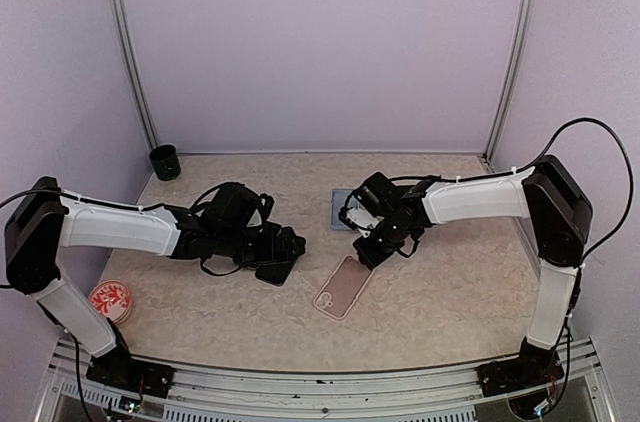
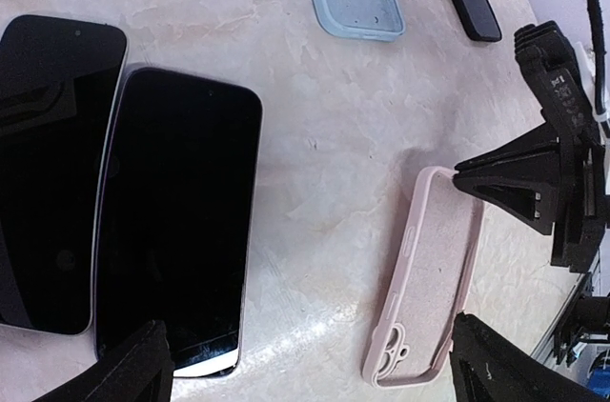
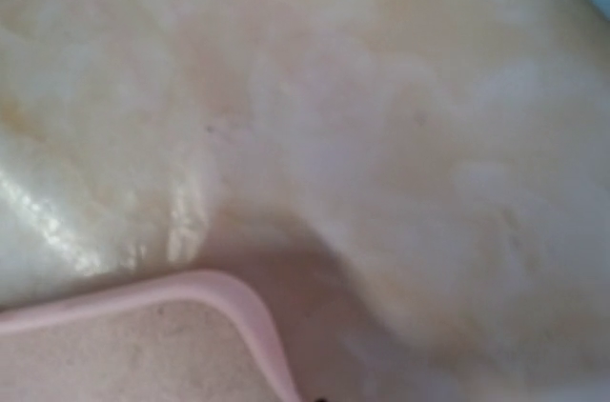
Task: Put the phone into the phone case
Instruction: Pick up the phone case from the center of the board, then place the phone case at the center of the board.
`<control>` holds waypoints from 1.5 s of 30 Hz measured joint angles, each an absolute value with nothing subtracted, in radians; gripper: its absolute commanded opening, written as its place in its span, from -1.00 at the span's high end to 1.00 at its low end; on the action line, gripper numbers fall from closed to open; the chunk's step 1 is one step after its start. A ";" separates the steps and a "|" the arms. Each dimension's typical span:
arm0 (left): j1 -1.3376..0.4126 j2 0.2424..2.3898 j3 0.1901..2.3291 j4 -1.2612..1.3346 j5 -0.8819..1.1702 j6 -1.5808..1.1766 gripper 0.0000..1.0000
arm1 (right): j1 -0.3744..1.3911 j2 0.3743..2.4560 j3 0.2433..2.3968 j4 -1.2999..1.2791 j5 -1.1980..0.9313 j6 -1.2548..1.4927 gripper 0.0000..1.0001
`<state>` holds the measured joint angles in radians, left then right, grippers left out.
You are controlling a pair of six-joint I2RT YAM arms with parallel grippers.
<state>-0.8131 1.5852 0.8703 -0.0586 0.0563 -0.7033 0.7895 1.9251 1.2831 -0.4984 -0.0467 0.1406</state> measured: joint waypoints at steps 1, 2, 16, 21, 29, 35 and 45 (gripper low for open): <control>-0.813 1.585 0.870 -0.059 0.056 -0.703 -0.98 | 0.789 1.914 1.274 -0.497 -0.041 0.161 1.00; -0.813 1.585 0.870 -0.059 0.056 -0.703 -0.98 | 0.789 1.901 1.264 -0.496 -0.033 0.183 1.00; -0.813 1.586 0.870 -0.052 0.062 -0.704 -0.98 | 0.697 1.699 1.027 -0.492 0.136 0.524 1.00; -0.813 1.587 0.870 -0.052 0.064 -0.706 -0.98 | 0.664 1.634 0.904 -0.452 0.168 0.681 1.00; -0.813 1.588 0.870 -0.052 0.064 -0.707 -0.98 | 0.662 1.546 0.725 -0.279 0.113 0.921 0.69; -0.810 1.590 0.870 -0.052 0.065 -0.707 -0.98 | 0.682 1.531 0.698 -0.211 0.080 1.018 0.37; -0.807 1.596 0.870 -0.052 0.068 -0.706 -0.98 | 0.805 1.493 0.733 -0.291 0.105 1.064 0.29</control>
<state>-0.8066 1.5959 0.8700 -0.0521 0.0681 -0.7063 0.8051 1.4929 0.7326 -0.2913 0.1055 1.0641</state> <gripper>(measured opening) 0.989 0.346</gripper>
